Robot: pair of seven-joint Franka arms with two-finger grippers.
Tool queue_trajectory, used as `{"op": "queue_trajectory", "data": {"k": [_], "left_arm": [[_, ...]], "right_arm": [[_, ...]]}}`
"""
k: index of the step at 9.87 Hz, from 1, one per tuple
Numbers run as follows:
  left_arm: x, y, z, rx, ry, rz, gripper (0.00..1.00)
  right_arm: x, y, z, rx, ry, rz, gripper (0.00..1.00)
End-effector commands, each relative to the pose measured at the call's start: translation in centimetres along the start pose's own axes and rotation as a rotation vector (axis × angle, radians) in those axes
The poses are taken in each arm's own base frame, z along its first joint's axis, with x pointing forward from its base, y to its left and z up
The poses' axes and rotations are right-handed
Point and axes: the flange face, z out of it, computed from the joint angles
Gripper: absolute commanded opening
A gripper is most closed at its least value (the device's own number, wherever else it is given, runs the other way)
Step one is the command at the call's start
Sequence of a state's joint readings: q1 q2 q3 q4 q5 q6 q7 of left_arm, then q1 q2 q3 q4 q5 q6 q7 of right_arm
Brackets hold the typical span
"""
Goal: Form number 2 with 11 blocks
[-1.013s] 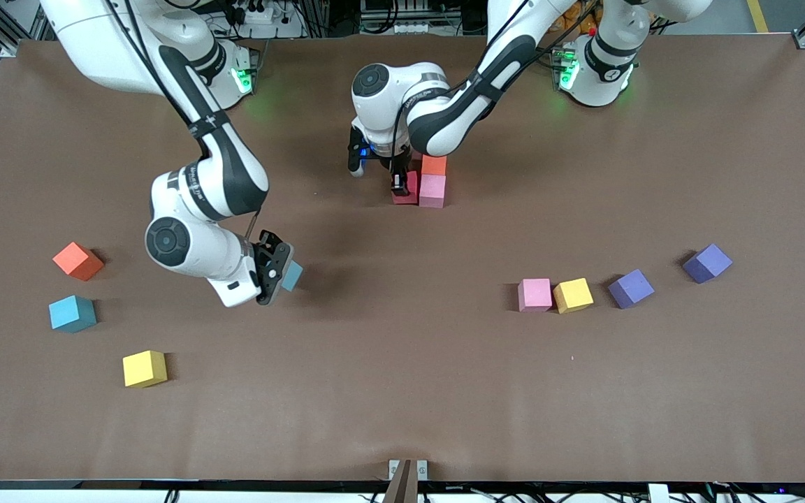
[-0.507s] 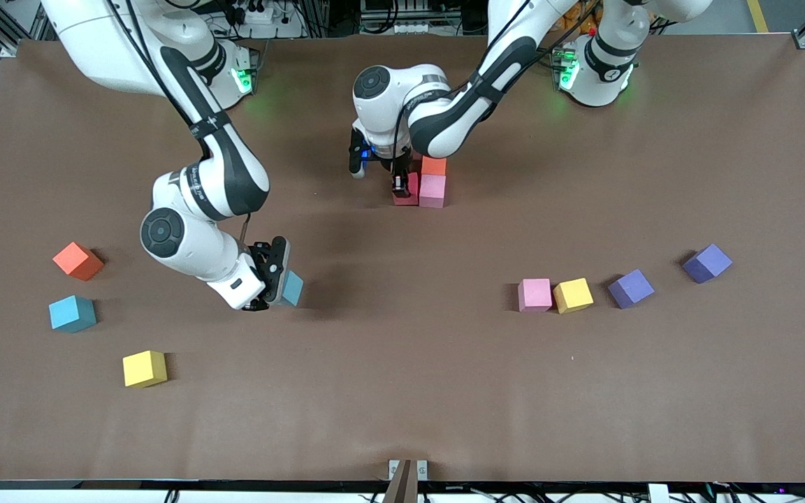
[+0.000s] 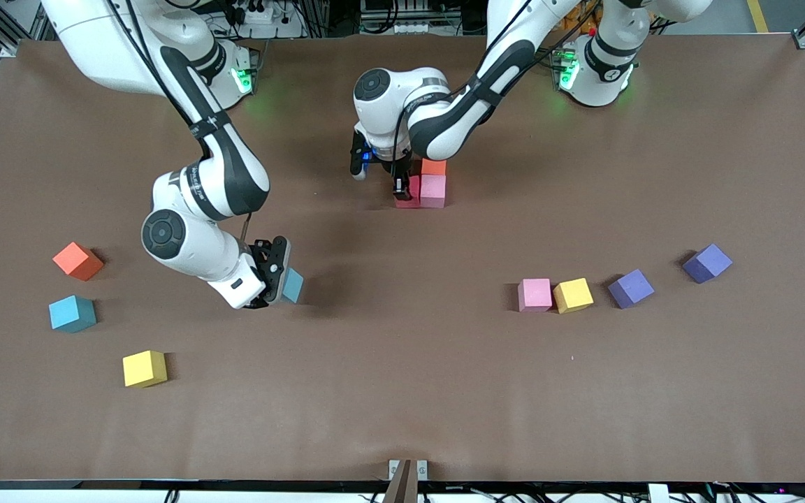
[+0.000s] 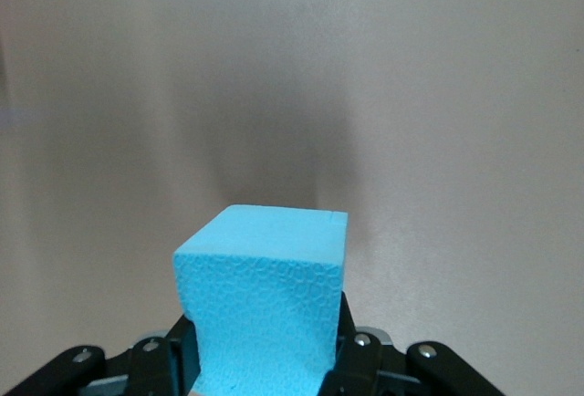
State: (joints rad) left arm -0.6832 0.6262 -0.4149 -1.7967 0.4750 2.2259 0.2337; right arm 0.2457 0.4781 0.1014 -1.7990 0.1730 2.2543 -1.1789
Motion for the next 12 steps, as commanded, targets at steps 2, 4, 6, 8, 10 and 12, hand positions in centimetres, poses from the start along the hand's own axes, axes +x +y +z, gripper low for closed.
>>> {"op": "queue_trajectory", "data": {"k": [2,4,6,8,10,12], "left_arm": [[0.4,0.0,-0.1,0.023,0.009,-0.065,1.00],[0.6,-0.1,-0.3,0.027,0.013,-0.065,1.00],[0.5,-0.3,-0.8,0.033,0.018,-0.062,1.00],[0.6,-0.1,-1.7,0.042,0.028,-0.062,1.00],[0.5,-0.1,-3.1,0.056,0.032,-0.052,1.00],[0.6,0.5,-5.4,0.056,0.038,-0.061,1.00]], "right_arm": [[0.5,-0.7,-0.8,0.006,-0.002,0.021,0.32],[0.5,-0.8,-0.7,0.008,-0.003,0.027,0.32],[0.5,-0.9,-0.6,0.019,-0.009,0.055,0.32],[0.7,-1.3,-0.9,0.029,-0.014,0.076,0.32],[0.0,-1.5,-1.1,0.065,-0.037,0.114,0.32],[-0.5,-1.7,-1.5,0.068,-0.058,0.107,0.32]]}}
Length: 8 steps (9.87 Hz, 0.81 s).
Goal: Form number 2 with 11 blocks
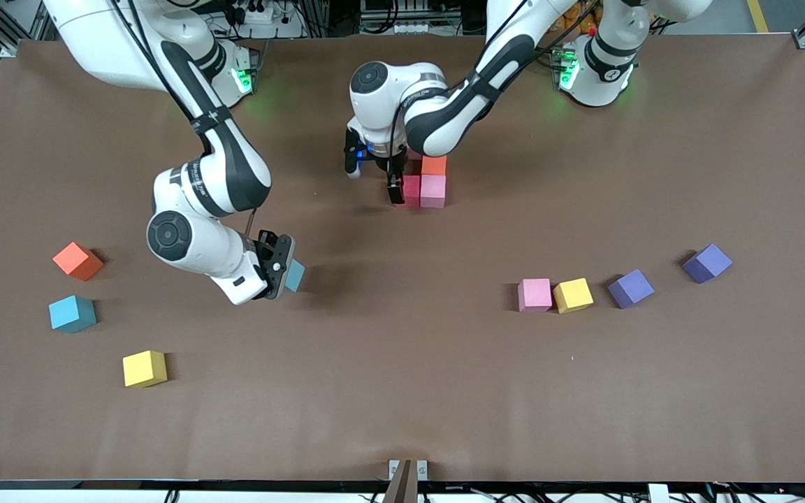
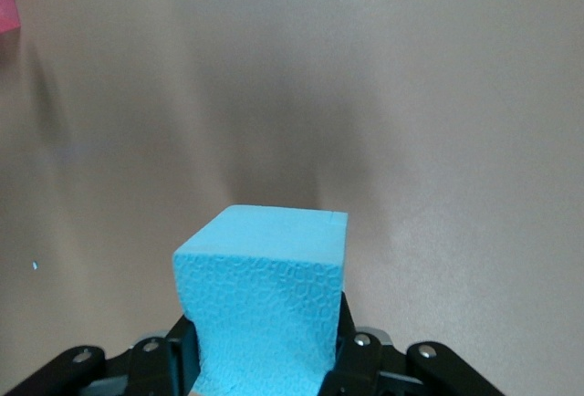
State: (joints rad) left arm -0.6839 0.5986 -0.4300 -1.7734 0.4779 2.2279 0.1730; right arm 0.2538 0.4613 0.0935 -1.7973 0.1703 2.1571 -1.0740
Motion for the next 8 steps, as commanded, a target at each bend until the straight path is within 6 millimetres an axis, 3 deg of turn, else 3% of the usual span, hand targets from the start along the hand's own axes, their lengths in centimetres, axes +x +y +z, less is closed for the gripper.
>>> {"op": "queue_trajectory", "data": {"k": [1,3,4,5,7,8], "left_arm": [[-0.5,0.4,-3.3,0.032,-0.016,-0.010,1.00],[-2.3,-0.9,-7.5,-0.004,-0.041,-0.103,1.00],[-4.3,-2.7,-10.1,-0.037,-0.057,-0.196,1.00],[-7.4,-5.9,-11.8,-0.080,-0.083,-0.305,1.00],[-15.3,-15.4,-14.7,-0.153,-0.051,-0.560,1.00],[-18.9,-18.8,-15.4,-0.161,-0.049,-0.652,1.00]], "right_arm": [[-0.7,-1.1,-0.9,0.015,-0.029,0.010,0.32],[-1.1,-1.6,0.0,0.035,-0.043,0.013,0.33],[-0.8,-2.1,0.1,0.034,-0.044,0.011,0.33],[-0.4,-2.5,0.2,0.039,-0.044,0.017,0.33],[2.7,-5.2,1.2,0.042,-0.060,0.014,0.33],[5.1,-7.1,1.6,0.035,-0.065,0.004,0.33]]}}
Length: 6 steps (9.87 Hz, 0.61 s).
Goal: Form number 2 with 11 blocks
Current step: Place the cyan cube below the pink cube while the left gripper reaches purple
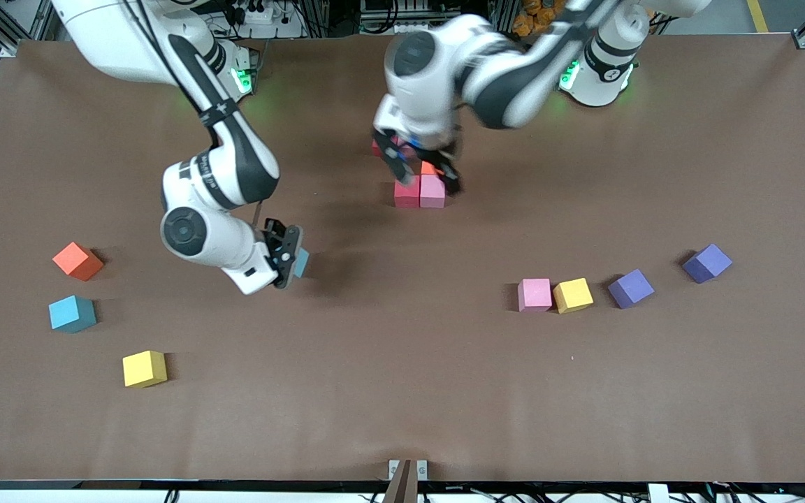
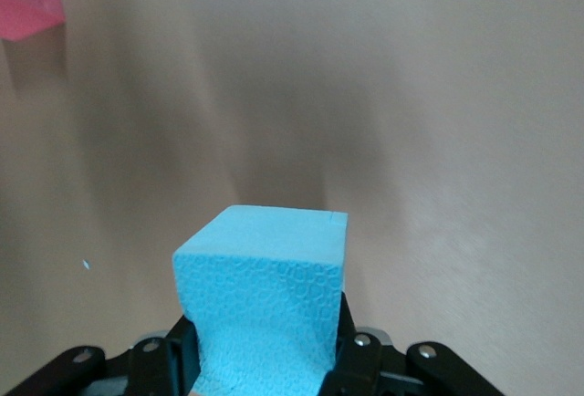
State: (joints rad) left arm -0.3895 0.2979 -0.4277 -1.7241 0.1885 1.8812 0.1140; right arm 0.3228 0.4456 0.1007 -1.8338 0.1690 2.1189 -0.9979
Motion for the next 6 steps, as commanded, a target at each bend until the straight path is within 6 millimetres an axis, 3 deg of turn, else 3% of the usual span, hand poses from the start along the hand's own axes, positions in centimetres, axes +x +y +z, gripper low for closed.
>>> {"op": "queue_trajectory", "data": {"k": [1,4,5,6], "left_arm": [[-3.4,-8.8,-1.2,-0.097,-0.019,-0.258,1.00],[-9.4,-21.2,1.2,-0.143,-0.035,-0.536,1.00],[-11.0,-25.2,1.9,-0.151,-0.023,-0.548,1.00],[-11.6,-27.4,2.5,-0.150,-0.013,-0.463,1.00]], "right_arm": [[3.6,-4.4,0.2,-0.034,-0.014,-0.016,0.32],[4.2,-8.5,5.6,-0.101,0.007,-0.056,0.30],[4.6,-9.9,6.5,-0.104,0.004,-0.055,0.30],[5.9,-12.0,6.9,-0.103,-0.002,-0.053,0.30]]}}
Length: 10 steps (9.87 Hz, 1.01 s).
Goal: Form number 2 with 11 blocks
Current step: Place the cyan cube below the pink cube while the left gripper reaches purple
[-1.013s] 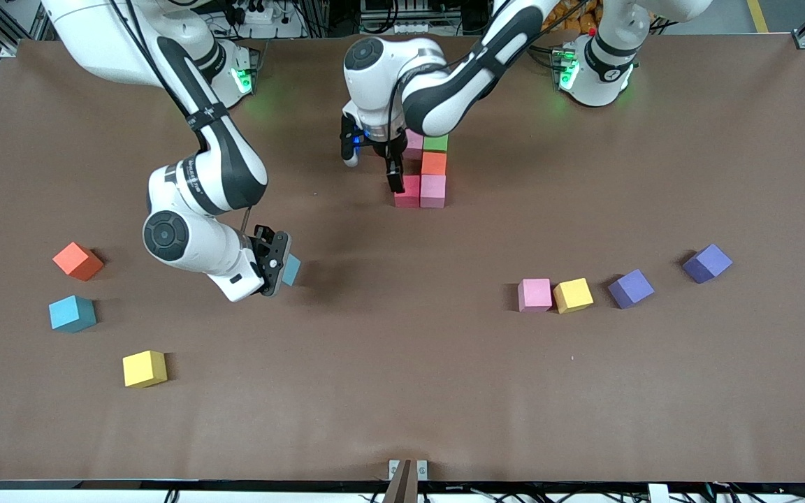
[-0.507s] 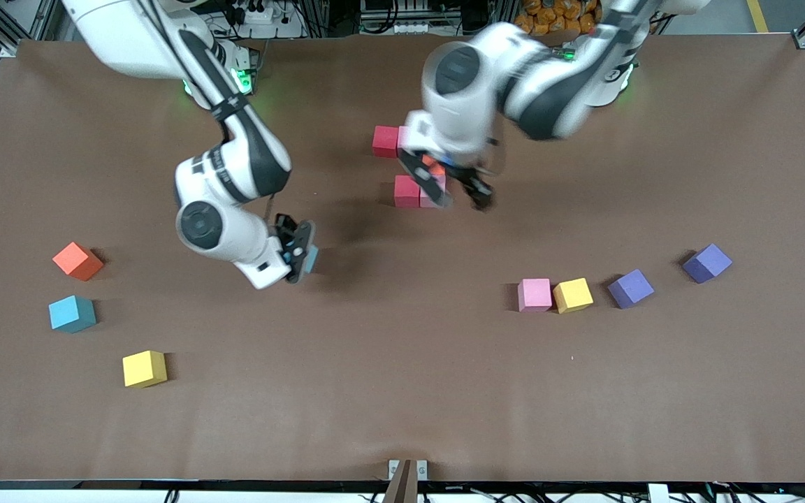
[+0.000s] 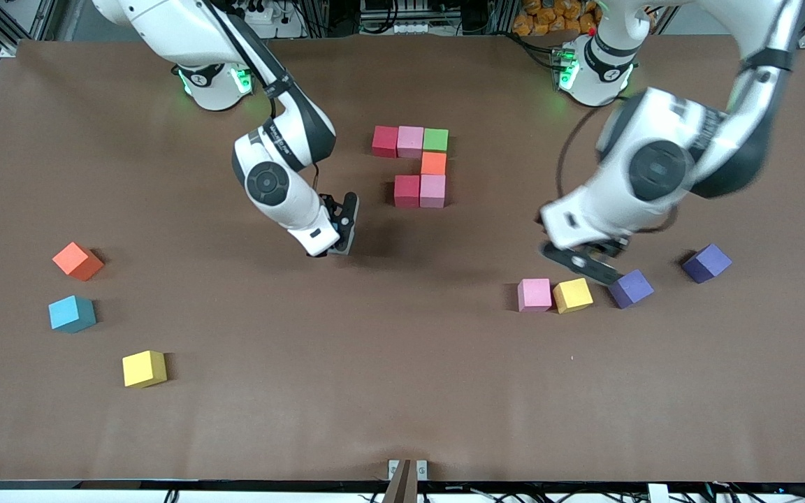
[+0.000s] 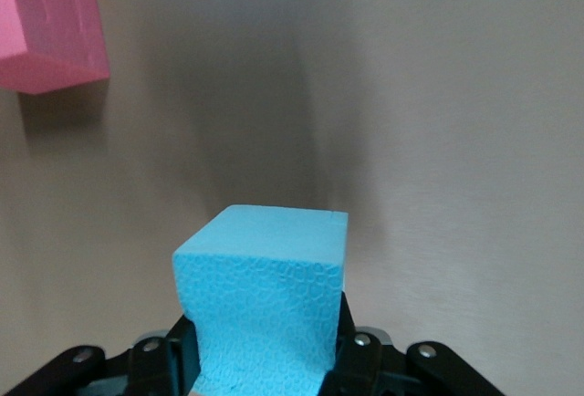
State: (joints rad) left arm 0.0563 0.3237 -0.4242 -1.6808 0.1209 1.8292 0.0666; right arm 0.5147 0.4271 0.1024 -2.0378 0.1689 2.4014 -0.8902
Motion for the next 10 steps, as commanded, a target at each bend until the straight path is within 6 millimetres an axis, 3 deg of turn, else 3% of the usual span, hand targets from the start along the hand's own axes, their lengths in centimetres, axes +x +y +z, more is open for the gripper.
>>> {"op": "queue_trajectory", "data": {"k": [1,3,6,8,10], "left_arm": [[0.8,-5.1,0.3,0.004,0.006,0.094,1.00],[0.8,-9.2,1.0,0.082,0.040,0.225,1.00],[1.0,-14.4,6.5,0.058,0.071,0.412,1.00],[1.7,-15.2,9.6,0.136,0.045,0.516,1.00],[1.9,-15.3,11.0,0.161,0.033,0.545,1.00]], "right_arm": [[1.9,-4.9,-0.8,-0.020,-0.013,0.017,0.30],[3.4,-8.2,0.0,-0.013,-0.032,0.024,0.30],[3.7,-10.5,1.5,-0.033,-0.022,0.007,0.30],[4.5,-12.2,2.6,-0.042,-0.018,0.024,0.30],[5.2,-13.3,3.1,-0.047,-0.013,0.034,0.30]]}}
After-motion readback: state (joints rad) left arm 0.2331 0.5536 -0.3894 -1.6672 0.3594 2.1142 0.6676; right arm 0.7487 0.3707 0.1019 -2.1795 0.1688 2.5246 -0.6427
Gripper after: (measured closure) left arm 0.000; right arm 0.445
